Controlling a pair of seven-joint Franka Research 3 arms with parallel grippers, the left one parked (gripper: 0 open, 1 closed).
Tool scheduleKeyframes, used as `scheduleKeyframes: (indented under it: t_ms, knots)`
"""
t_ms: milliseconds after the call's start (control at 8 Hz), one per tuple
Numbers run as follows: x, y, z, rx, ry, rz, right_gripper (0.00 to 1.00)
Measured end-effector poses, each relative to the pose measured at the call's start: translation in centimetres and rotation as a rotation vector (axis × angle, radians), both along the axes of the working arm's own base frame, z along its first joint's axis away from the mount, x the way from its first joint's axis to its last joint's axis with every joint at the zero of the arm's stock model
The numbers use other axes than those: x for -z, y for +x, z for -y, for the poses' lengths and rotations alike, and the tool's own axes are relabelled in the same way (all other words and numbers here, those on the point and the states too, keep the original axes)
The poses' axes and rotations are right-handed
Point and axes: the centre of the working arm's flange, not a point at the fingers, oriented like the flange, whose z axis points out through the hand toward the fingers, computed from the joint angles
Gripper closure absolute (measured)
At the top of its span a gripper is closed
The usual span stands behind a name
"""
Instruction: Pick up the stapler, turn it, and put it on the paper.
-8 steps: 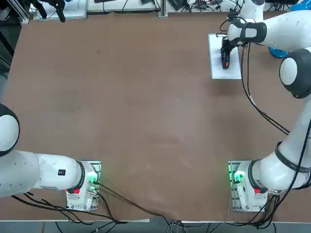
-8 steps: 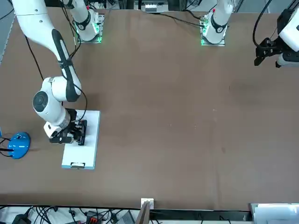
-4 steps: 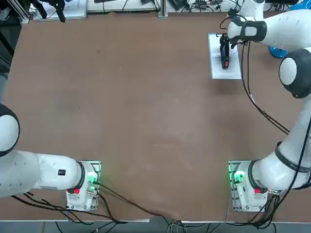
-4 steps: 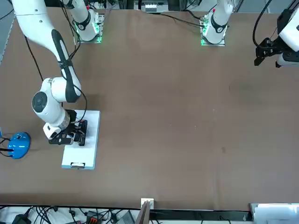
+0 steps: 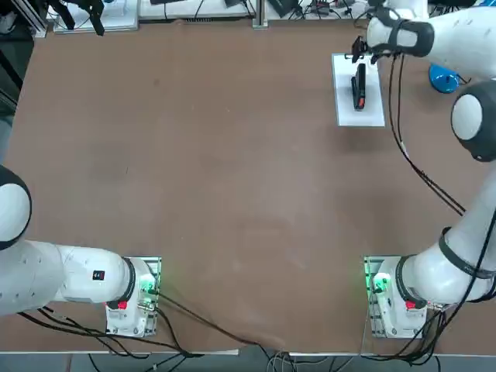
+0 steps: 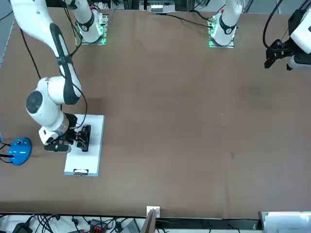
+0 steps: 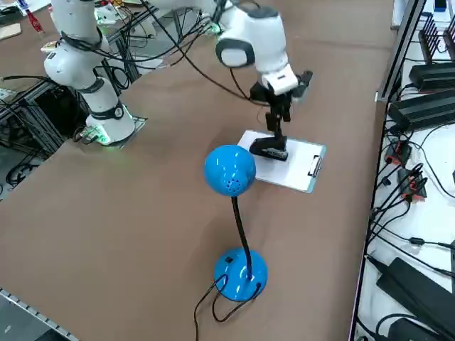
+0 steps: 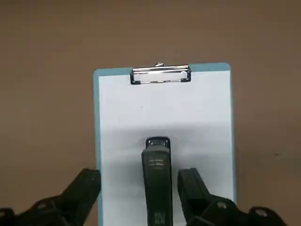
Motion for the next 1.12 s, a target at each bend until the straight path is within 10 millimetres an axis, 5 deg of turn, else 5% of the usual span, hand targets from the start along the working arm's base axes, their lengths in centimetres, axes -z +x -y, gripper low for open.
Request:
scheduleKeyframes:
  t_ms: [875,1125]
  knots:
    - [-22.6,-6.1,3.7,-0.036,-0.001,-0.167,0.00]
    - [-26.7,-7.4,5.2,-0.016,-0.003,-0.207,0.00]
